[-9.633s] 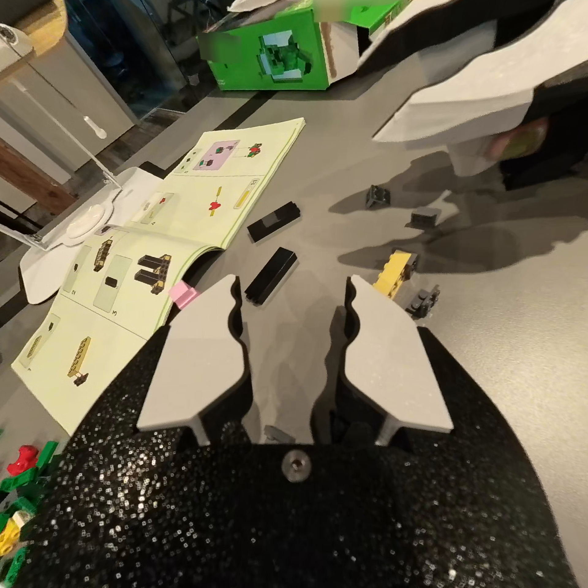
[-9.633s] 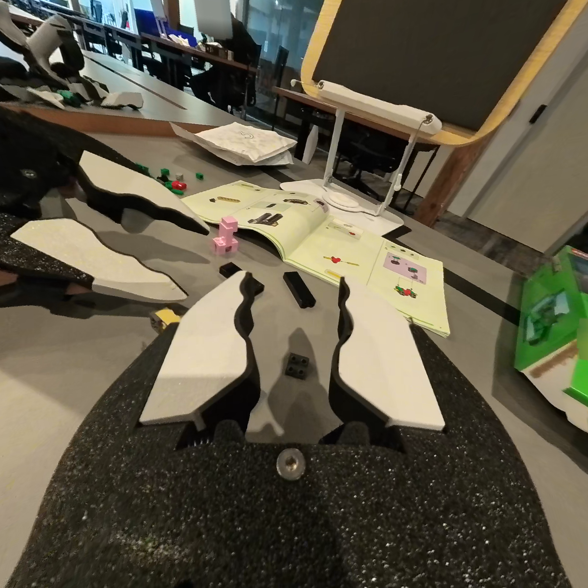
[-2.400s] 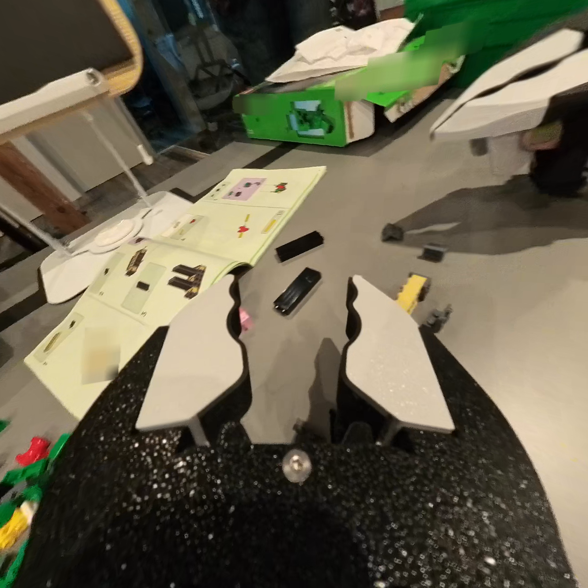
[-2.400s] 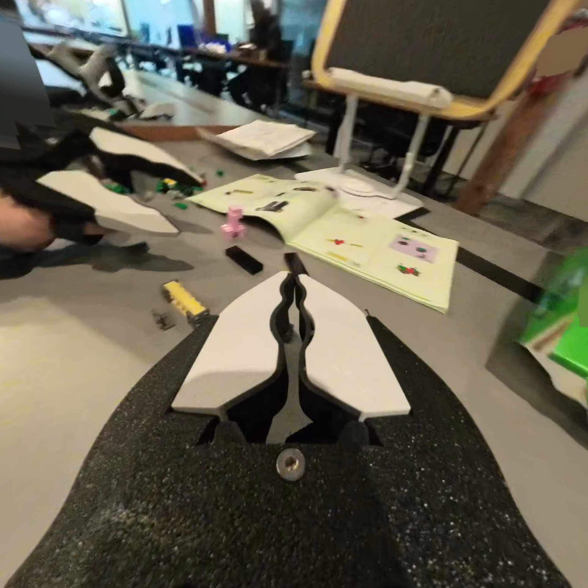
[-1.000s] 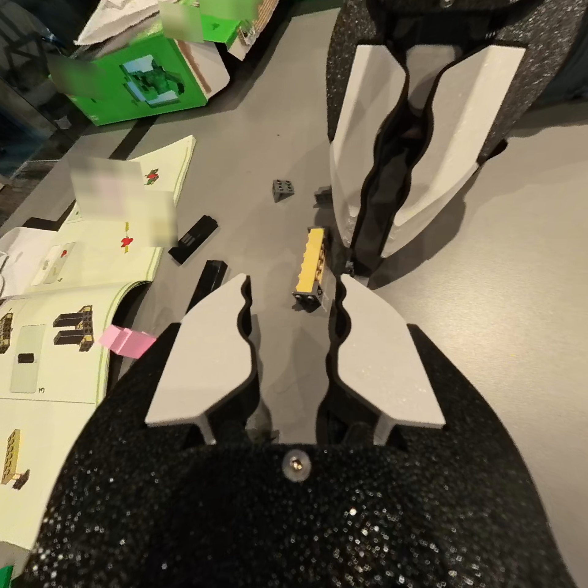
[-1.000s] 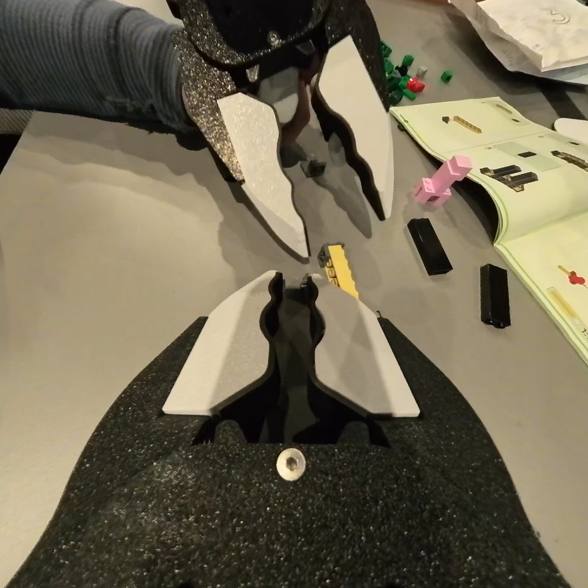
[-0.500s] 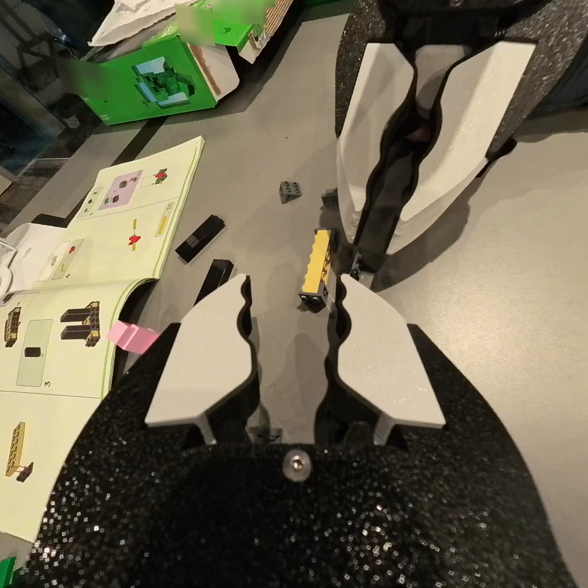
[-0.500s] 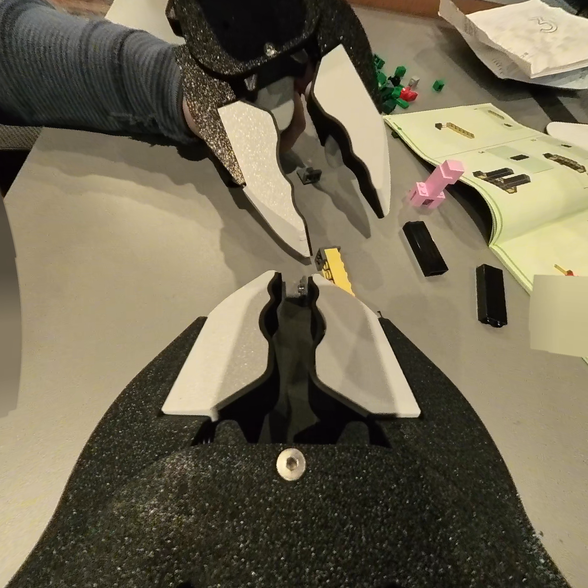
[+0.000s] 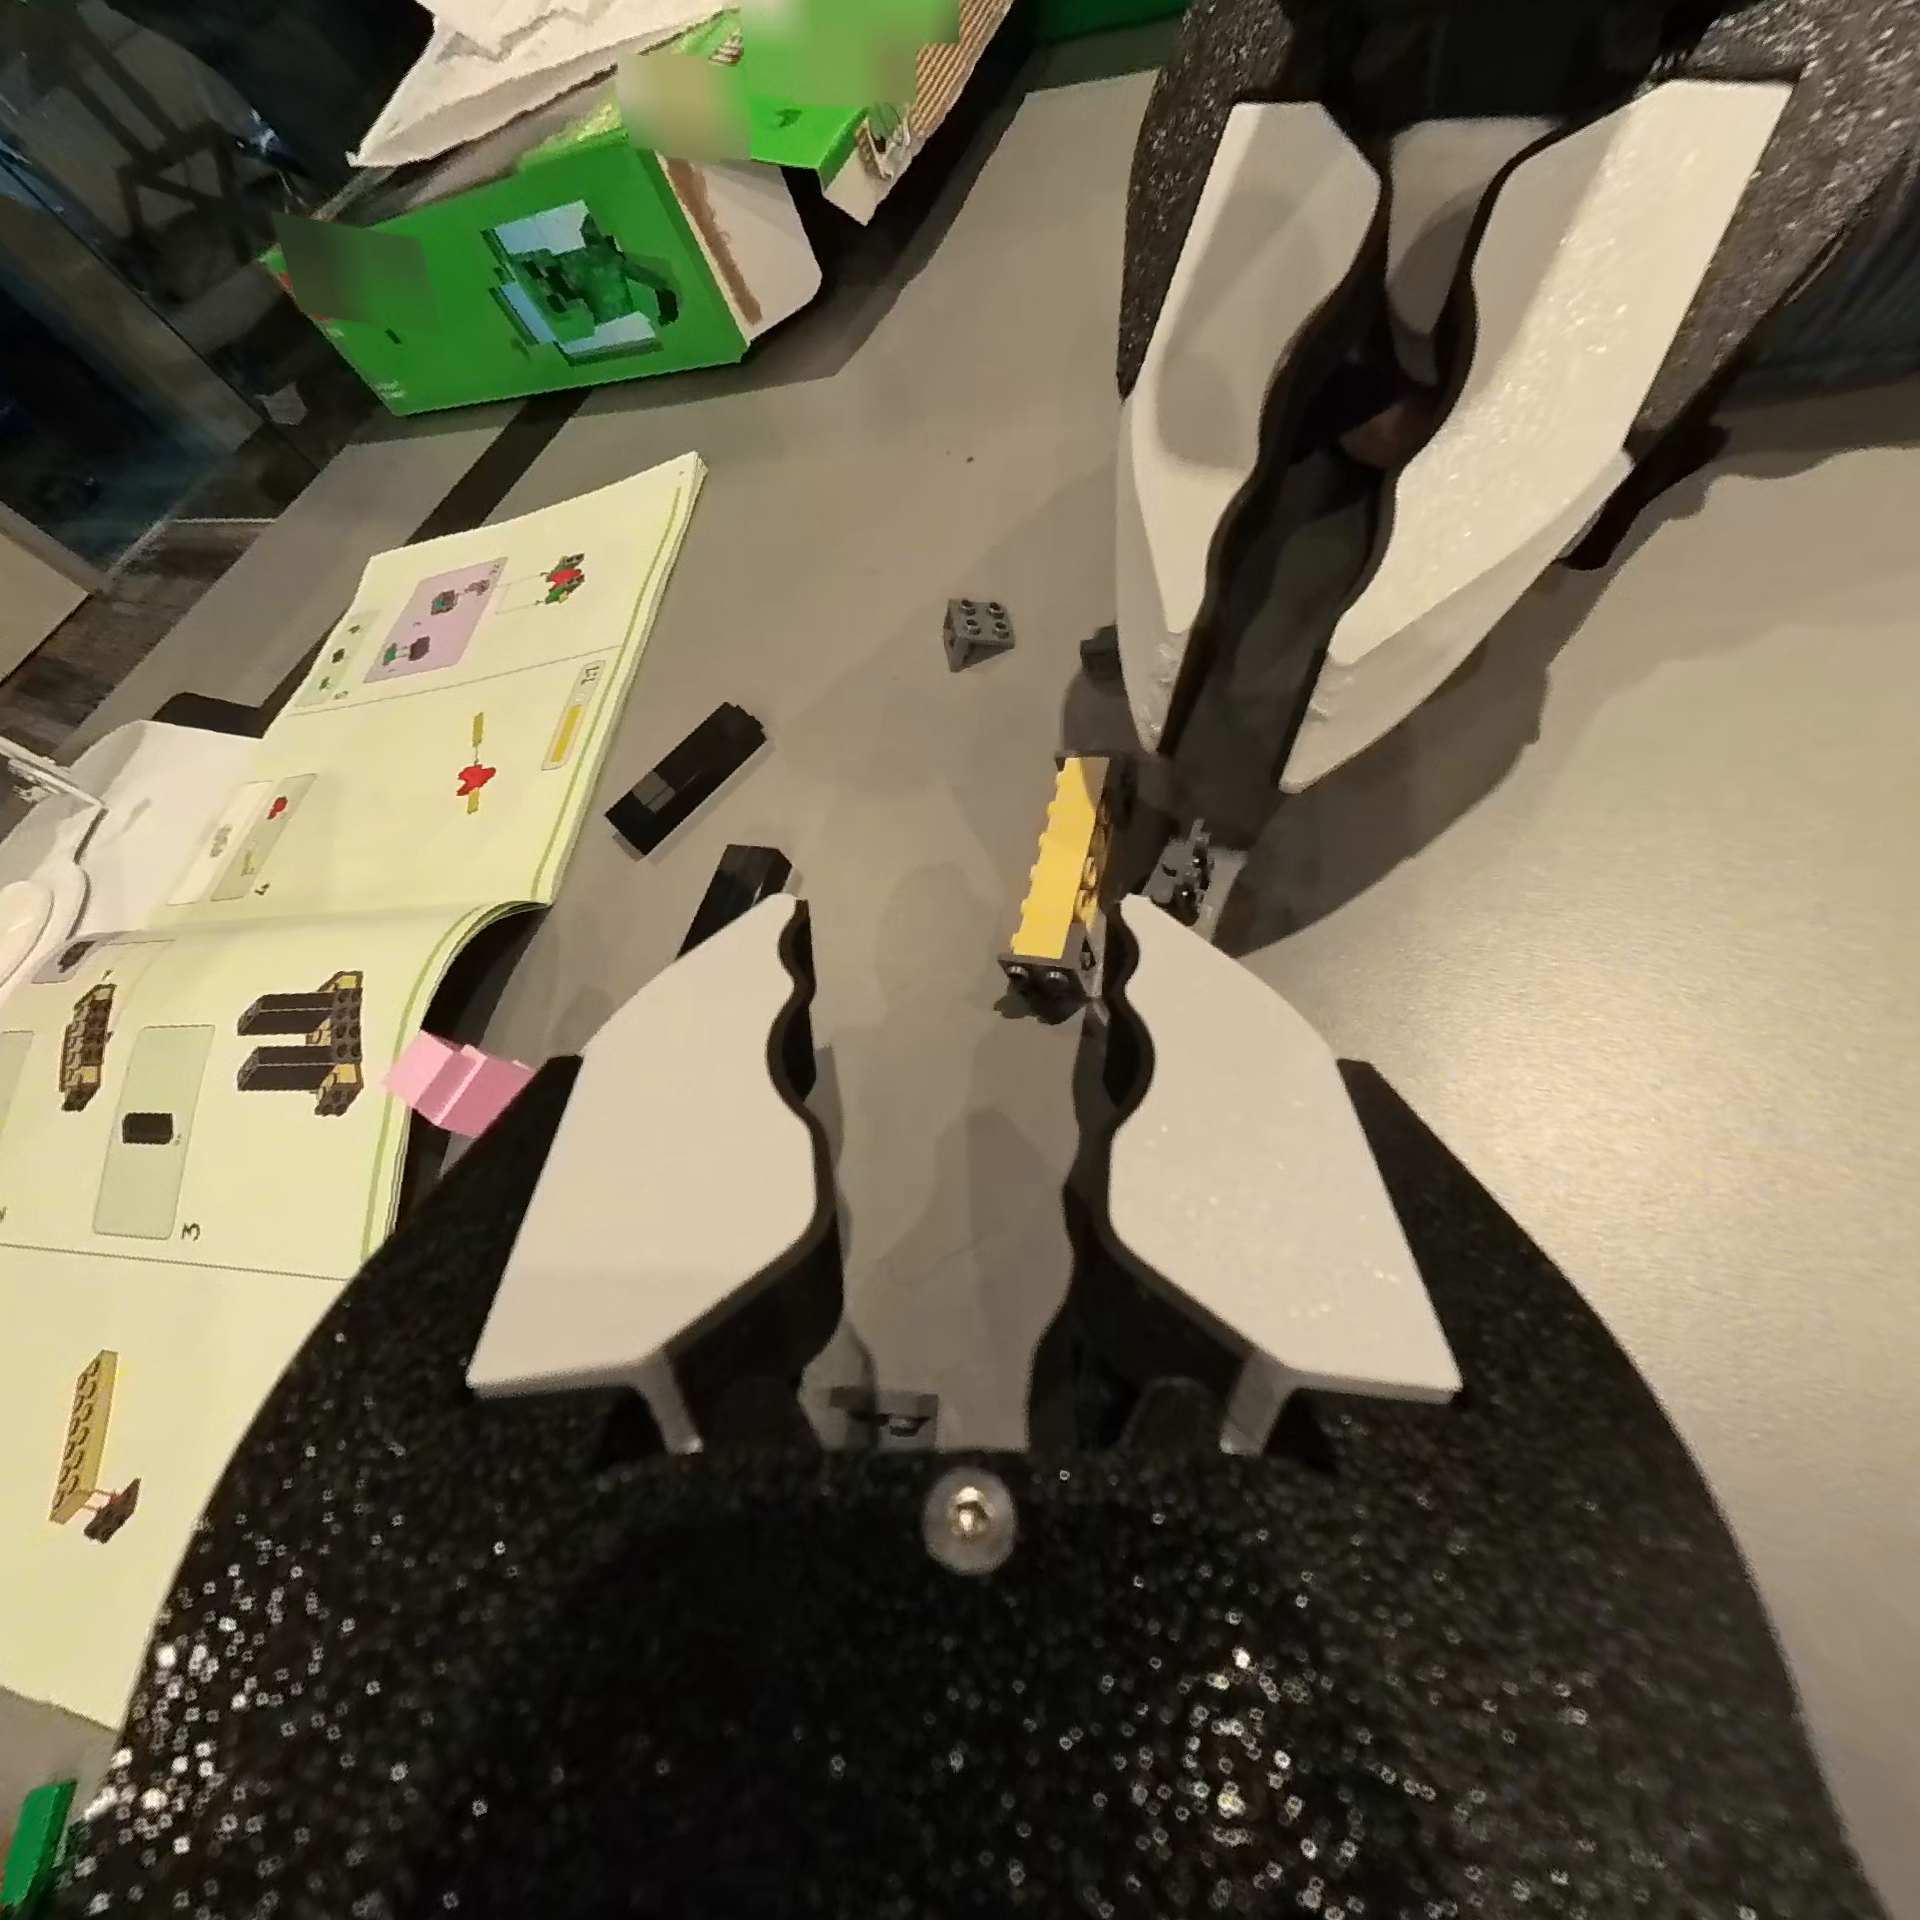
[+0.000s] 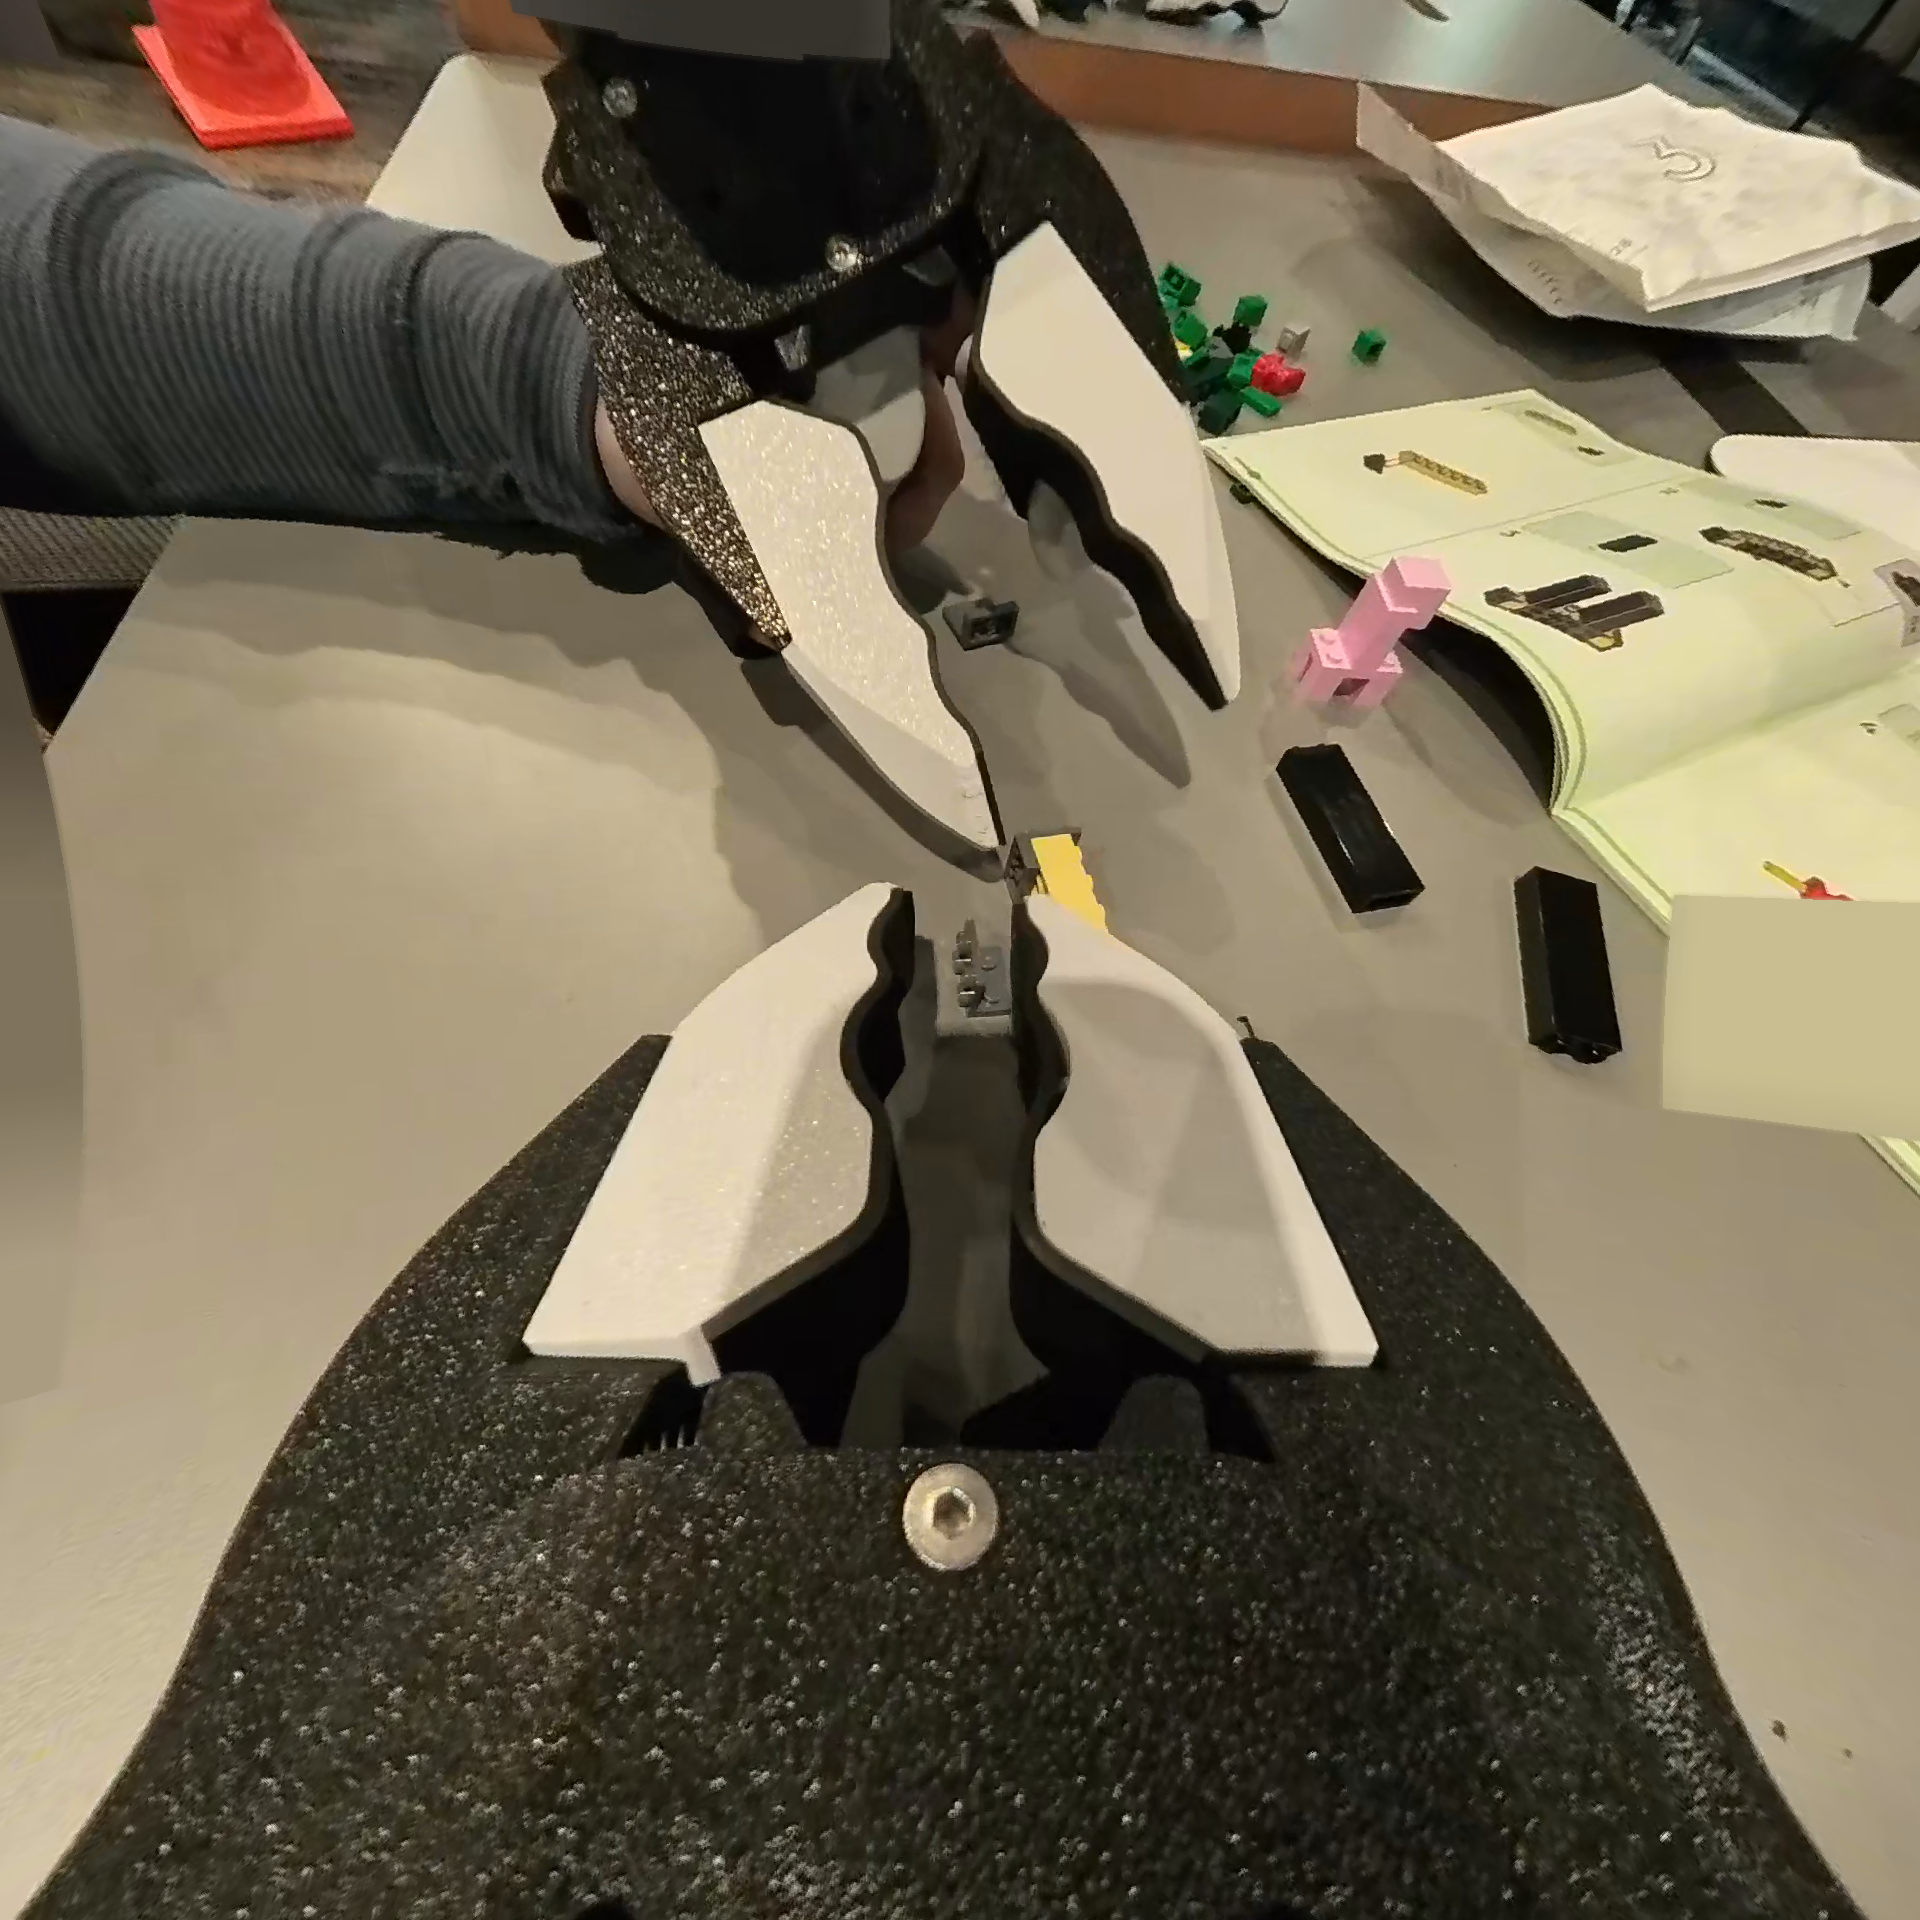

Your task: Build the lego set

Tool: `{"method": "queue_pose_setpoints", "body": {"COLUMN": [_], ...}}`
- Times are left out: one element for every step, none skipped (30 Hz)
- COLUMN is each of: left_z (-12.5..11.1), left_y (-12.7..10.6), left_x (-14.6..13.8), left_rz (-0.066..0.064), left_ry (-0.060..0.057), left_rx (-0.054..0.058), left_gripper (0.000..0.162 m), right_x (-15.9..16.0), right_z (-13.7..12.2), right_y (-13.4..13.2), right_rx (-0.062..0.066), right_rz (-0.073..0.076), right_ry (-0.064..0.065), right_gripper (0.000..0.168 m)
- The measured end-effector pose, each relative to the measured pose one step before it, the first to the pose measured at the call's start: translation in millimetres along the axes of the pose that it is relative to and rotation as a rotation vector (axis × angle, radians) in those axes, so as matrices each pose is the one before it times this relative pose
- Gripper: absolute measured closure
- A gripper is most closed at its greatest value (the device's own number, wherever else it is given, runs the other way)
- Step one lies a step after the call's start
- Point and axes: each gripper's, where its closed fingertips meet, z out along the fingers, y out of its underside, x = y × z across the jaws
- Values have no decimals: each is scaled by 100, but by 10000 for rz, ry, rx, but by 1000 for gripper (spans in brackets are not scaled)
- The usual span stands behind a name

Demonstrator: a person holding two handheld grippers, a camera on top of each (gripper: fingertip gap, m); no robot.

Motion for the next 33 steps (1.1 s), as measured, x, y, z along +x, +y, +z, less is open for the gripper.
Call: {"method": "queue_pose_setpoints", "body": {"left_z": [13, 5, 1, 6, 3, 2, 15, 19, 27, 15, 6, -6, -16, -26, -11, -24, -18, -19, -1, -3, -2, 1, -8, -3, -2, -14, -5, 9, 4, 3, -1, -21, -48], "left_y": [6, 4, 4, 0, 15, 17, 11, 26, 22, 11, 10, -2, -20, -17, -6, -9, -13, -15, 8, 6, -13, -2, 11, 8, -10, -22, -2, 5, 3, -11, 8, 0, 4], "left_x": [-2, 8, 17, 8, 3, 9, 14, 16, 22, 21, 4, -11, -22, -22, -36, -44, -46, -22, -23, -21, -25, -18, -18, -19, -19, -14, -5, 0, -1, 1, 7, 9, -20], "left_rz": [-7, -11, -9, 1, 12, 10, 2, -3, -2, 1, 10, 15, 9, -4, -13, -15, -16, -14, -5, 1, 4, 3, -4, -9, -12, -9, 0, 9, 8, 6, 8, 17, 17], "left_ry": [7, 15, 15, 6, -1, 2, 8, 13, 16, 14, -2, -14, -14, -12, -17, -21, -15, -11, -13, -15, -15, -12, -9, -5, -3, -2, -3, -6, -6, -3, 8, 20, 17], "left_rx": [5, 0, -1, -4, -11, -12, -10, -13, -14, -10, -7, -2, 5, 12, 10, 9, 14, 8, -4, -5, 4, 2, -3, 2, 9, 14, 5, -3, 3, 7, 4, 2, 11], "left_gripper": [108, 108, 108, 108, 108, 108, 108, 108, 108, 108, 108, 107, 107, 107, 107, 107, 107, 107, 107, 106, 106, 106, 106, 106, 105, 105, 105, 105, 105, 104, 104, 103, 103], "right_x": [15, 15, 14, 7, 14, 6, -4, 9, -10, -14, -2, -7, 14, 13, 4, 18, 22, 13, 17, 14, 6, 11, 4, 15, 18, 13, 14, 15, 7, 14, 33, 32, 41], "right_z": [-25, -30, -29, -31, -24, -20, -9, -14, 8, 7, 11, 1, 2, -3, -14, -12, -24, -25, -29, -23, -24, -19, -17, -17, -30, -21, -20, -13, -16, 11, 10, 8, -27], "right_y": [-29, -31, -32, -30, -26, -14, -3, -4, 1, 20, 20, 8, 4, 2, -11, -18, -31, -35, -21, -33, -30, -16, -27, -21, -30, -36, -22, -17, -8, -2, 5, 13, -29], "right_rx": [25, 30, 31, 29, 22, 16, 9, 2, -5, -13, -14, -9, -4, 1, 9, 16, 23, 28, 27, 25, 23, 18, 15, 21, 25, 26, 23, 14, 6, -2, -9, -6, 20], "right_rz": [21, 23, 25, 23, 20, 16, 12, 8, 4, 3, 1, 1, 2, 7, 11, 12, 12, 10, 12, 11, 12, 16, 17, 16, 13, 11, 13, 12, 8, 5, 5, 5, -1], "right_ry": [-3, -5, -4, -11, -11, -8, -4, -3, -9, -12, -10, -1, 5, 3, 1, 2, 9, 7, 9, 2, -3, -4, -6, -1, 3, 1, 3, 0, 2, 10, 18, 31, 33], "right_gripper": [151, 151, 151, 151, 151, 151, 151, 151, 151, 151, 151, 151, 151, 151, 151, 151, 151, 151, 151, 151, 151, 151, 151, 151, 150, 150, 150, 150, 150, 150, 150, 149, 147]}}
